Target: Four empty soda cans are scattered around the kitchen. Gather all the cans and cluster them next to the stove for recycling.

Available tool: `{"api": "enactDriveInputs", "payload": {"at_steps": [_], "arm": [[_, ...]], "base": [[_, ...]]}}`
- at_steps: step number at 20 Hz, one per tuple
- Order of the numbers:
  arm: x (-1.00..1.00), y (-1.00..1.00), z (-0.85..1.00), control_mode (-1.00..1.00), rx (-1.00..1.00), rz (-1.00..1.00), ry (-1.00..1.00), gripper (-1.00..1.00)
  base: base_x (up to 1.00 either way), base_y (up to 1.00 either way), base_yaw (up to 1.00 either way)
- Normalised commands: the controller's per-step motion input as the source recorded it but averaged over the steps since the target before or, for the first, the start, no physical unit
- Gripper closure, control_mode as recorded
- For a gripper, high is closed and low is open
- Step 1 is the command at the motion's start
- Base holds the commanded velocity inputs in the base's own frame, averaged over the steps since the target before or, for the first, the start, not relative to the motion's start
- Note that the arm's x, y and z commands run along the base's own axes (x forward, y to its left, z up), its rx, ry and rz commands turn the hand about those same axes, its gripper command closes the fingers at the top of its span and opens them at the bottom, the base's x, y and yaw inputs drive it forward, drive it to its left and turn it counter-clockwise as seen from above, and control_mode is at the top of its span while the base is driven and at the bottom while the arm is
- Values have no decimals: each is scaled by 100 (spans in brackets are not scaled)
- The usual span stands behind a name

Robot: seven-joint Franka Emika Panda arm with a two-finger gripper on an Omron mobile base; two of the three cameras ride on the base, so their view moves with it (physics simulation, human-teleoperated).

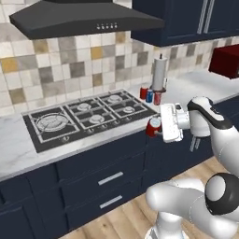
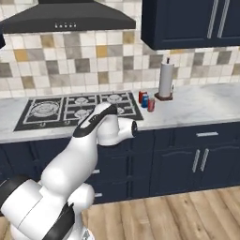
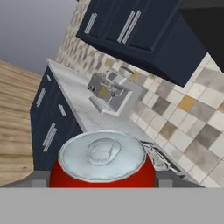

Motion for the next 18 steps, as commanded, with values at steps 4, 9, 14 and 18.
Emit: {"api": "enactDriveInputs", "payload": {"at_steps": [4,9,14,18], "arm": [[0,0,0,100,0,0,0,100],[0,0,0,100,0,0,0,100],[0,0,0,100,0,0,0,100],[0,0,0,100,0,0,0,100]], "base": [[65,-67,-3],[56,-60,0],[40,-52,7],[30,-30,22]]}}
